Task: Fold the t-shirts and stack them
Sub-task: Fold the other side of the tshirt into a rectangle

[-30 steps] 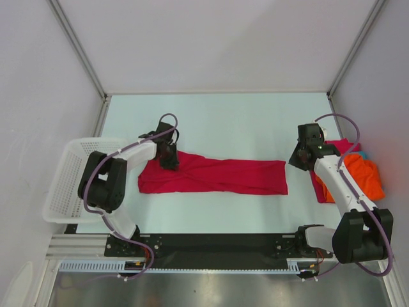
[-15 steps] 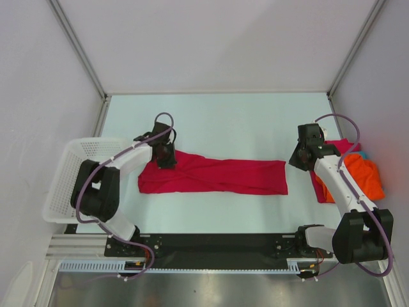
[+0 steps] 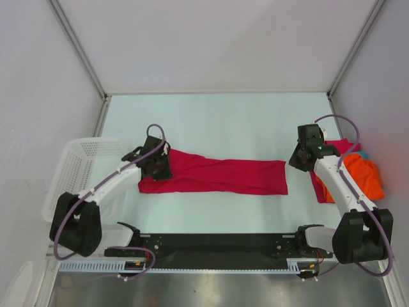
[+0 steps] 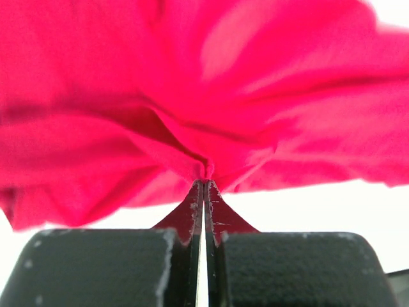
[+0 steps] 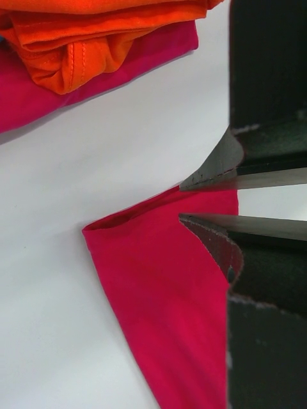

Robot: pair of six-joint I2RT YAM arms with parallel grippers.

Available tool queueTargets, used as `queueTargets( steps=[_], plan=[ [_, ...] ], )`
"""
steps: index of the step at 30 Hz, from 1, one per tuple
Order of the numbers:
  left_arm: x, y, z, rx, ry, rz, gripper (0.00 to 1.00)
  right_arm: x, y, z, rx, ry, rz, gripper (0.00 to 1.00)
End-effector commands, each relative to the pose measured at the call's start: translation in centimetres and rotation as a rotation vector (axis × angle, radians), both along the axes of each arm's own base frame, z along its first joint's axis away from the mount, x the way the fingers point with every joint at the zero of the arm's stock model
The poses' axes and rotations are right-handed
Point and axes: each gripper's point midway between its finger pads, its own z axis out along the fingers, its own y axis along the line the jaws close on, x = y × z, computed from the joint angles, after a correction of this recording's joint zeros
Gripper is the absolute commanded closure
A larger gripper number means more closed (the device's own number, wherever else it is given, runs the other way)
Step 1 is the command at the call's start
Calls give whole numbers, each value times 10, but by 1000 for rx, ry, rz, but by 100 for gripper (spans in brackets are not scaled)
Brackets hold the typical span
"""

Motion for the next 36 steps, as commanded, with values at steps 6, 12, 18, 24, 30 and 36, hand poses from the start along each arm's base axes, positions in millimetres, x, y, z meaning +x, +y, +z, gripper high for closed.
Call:
queueTargets(
  steps=[6,12,18,24,30,36],
  plan=[
    [-75,-3,-12,-105,31,25,100,2,6,4,21,-34,7,75],
    [-95,-12,-18,-155,67,30,100,2,14,4,23,-34,21,75],
    [-86,-11,-5,-145,47,87,58,2,18,8,21,-42,30,76],
    [-70,2,24,-121,-70,168,39,2,18,11,16,-50,33,75],
    [-39,-10,39,-88,-94,157,38,3,20,16,26,-62,34,76],
    [0,-25,30,-28,-92,125,38,1,16,19,12,-65,31,75]
  ],
)
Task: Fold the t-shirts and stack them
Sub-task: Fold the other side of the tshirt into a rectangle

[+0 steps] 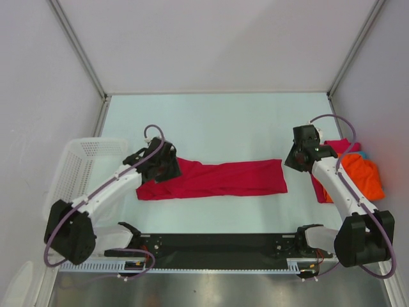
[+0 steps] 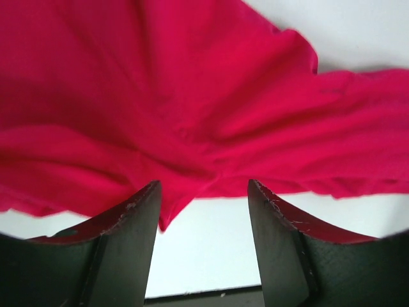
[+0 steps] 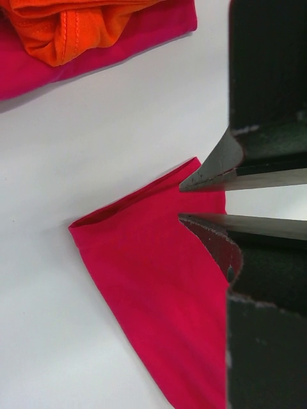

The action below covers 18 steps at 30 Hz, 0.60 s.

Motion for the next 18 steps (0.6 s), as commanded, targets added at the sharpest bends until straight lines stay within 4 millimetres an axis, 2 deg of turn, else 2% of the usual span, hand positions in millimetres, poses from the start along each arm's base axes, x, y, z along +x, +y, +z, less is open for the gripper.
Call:
queueTargets(
  steps=[1,4,8,13,18],
  plan=[
    [35,-13,4,27,-55,-19,39,2,-3,17,-9,-53,-12,75],
    [43,-22,-13,32,-17,-28,39,1,-6,18,-14,-54,-16,75],
    [46,-24,-26,46,11,-34,39,0,-11,18,-22,-53,-27,75],
    [40,-17,-30,65,20,-27,39,-1,-14,14,-21,-43,-31,75],
    [25,-11,-39,70,53,-23,40,-3,-14,11,-18,-37,-30,75]
  ],
)
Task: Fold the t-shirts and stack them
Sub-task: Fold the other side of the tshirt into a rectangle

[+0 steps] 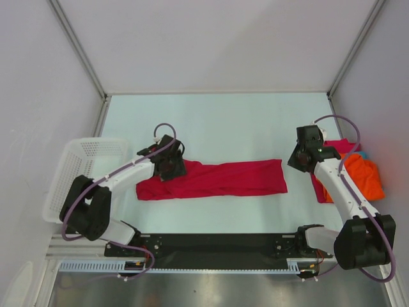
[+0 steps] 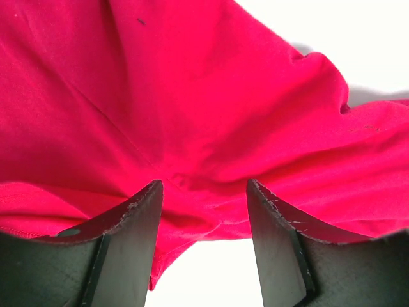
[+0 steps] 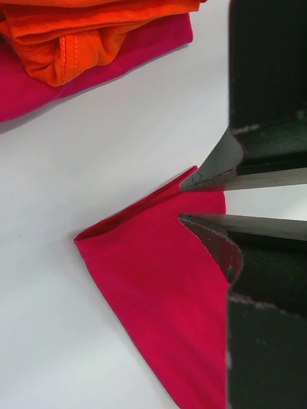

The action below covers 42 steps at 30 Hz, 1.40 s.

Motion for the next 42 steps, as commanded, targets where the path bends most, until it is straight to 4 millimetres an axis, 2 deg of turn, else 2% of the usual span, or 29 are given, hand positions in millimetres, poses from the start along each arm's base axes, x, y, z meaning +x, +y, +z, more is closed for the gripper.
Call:
queueTargets(
  steps=[1,8,16,20,24,28,31,33,35,38,41,42],
  plan=[
    [-7,4,7,-8,-38,-3,40,0,-3,5,-13,-24,5,75],
    [-38,12,-11,-45,19,23,40,-3,-5,2,-7,-20,5,75],
    [-64,22,-1,-95,-2,60,42,-8,-4,-1,-3,-16,7,75],
    [-79,29,-6,-105,9,75,42,-7,-3,-3,4,-15,12,75],
    [-83,29,-5,-123,6,87,42,-6,-1,-4,12,-15,16,75],
    [-67,35,15,-92,-65,120,42,-5,1,-2,15,-18,21,75],
    [-40,29,46,-82,-140,107,42,-5,0,0,12,-22,22,75],
    [-33,26,52,-54,-131,85,42,-4,-1,1,4,-22,20,75],
    [-20,21,70,-60,-169,80,43,-5,-3,2,-3,-23,16,75],
    [-5,16,84,-56,-202,74,43,-5,-5,1,-10,-18,14,75],
    [6,16,79,-28,-194,77,43,-4,-5,1,-11,-18,13,75],
    [7,15,70,-23,-174,75,43,-4,-5,1,-11,-15,13,75]
  ],
)
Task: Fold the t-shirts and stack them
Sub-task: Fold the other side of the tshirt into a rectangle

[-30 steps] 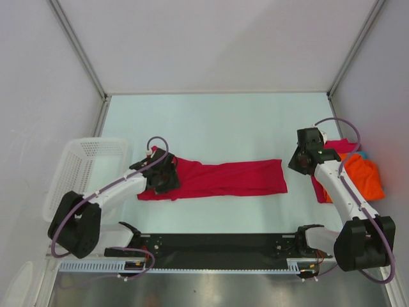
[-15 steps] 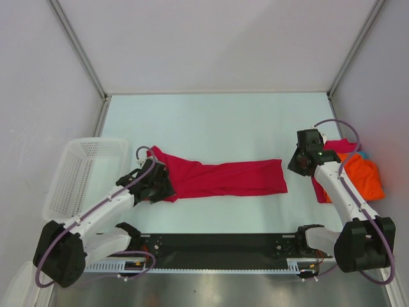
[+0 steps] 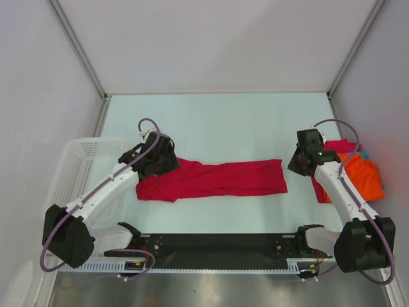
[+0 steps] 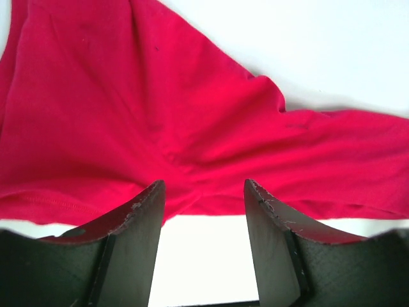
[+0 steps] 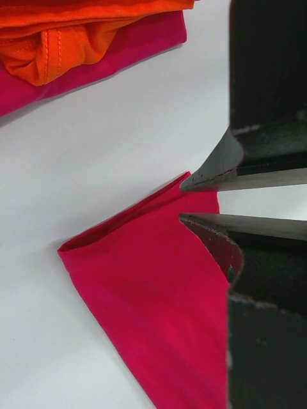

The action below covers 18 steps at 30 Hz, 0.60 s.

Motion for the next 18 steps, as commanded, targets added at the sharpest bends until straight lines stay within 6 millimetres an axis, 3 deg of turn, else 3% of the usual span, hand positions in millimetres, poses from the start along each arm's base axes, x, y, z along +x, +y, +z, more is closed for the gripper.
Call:
queueTargets(
  steps=[1,10,18],
  plan=[
    [15,4,-11,44,6,0,43,8,-4,13,-22,-42,3,75],
    [8,28,-59,35,125,63,43,8,-6,5,-26,-22,-1,75],
    [-7,37,-75,6,168,71,43,10,-3,-2,-11,-13,1,75]
  ],
)
